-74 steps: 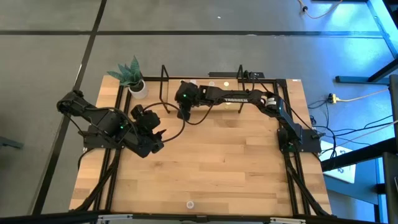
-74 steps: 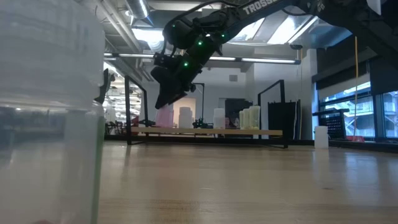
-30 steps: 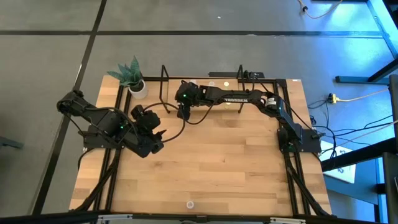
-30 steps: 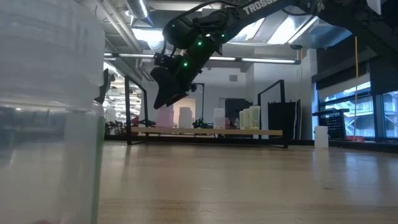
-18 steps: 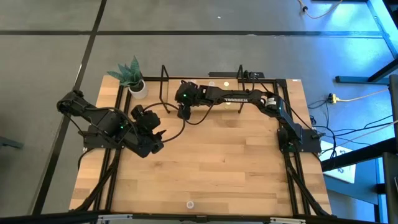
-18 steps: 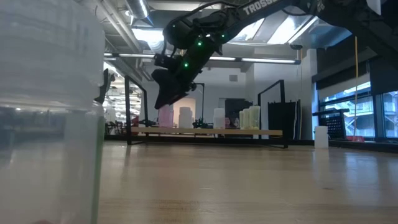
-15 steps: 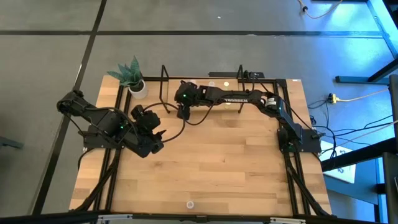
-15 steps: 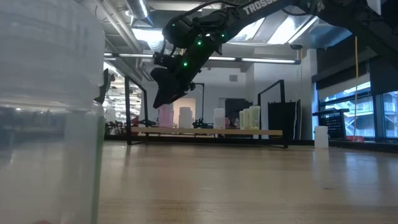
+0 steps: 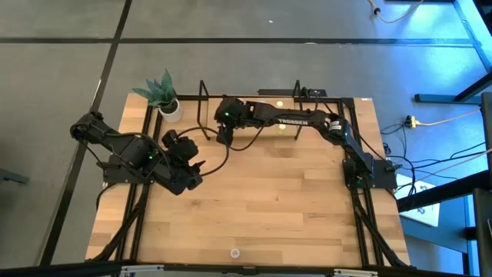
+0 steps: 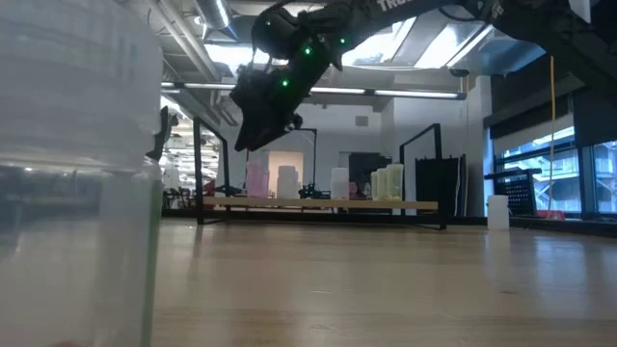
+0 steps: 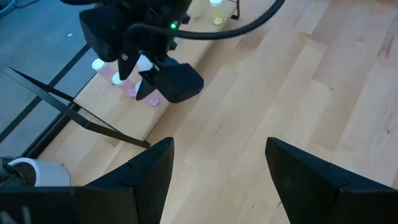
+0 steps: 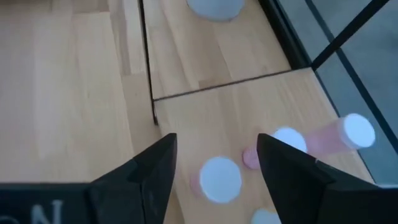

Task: Pick and place medicine bottles onto shelf by color
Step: Put the transparent pill bottle on the shelf aligned with the other transparent pill bottles

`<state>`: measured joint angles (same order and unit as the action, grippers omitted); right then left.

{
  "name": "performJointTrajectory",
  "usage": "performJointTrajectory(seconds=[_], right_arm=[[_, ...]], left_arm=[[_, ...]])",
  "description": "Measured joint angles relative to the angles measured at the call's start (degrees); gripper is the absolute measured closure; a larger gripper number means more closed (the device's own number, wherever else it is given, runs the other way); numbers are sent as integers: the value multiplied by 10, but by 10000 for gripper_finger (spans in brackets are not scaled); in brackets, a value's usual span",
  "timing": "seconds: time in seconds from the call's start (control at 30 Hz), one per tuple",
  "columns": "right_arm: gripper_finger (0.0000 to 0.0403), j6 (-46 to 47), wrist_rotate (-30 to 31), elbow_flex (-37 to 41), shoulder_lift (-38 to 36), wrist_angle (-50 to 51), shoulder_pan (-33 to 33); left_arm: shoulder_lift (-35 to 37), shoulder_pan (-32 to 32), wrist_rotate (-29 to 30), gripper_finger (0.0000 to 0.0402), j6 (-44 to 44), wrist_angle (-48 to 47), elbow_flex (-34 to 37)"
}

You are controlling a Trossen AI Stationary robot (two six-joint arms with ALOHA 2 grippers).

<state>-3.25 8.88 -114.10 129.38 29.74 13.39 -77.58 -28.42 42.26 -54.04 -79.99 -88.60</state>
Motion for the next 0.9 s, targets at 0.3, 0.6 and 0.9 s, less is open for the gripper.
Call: performJointTrajectory(seconds=[0.3,0.6,0.9], right_arm=[[179,17,1,-140,0,186,-4],[179,17,-1,-165,-79,283,-35],[179,13,11,-158,-186,361,-107]], left_arm=[[0,0,0,154,0,0,0],[6,-18,0,154,-4,-6,0],[25,-55,-5,154,-10,-8,0]])
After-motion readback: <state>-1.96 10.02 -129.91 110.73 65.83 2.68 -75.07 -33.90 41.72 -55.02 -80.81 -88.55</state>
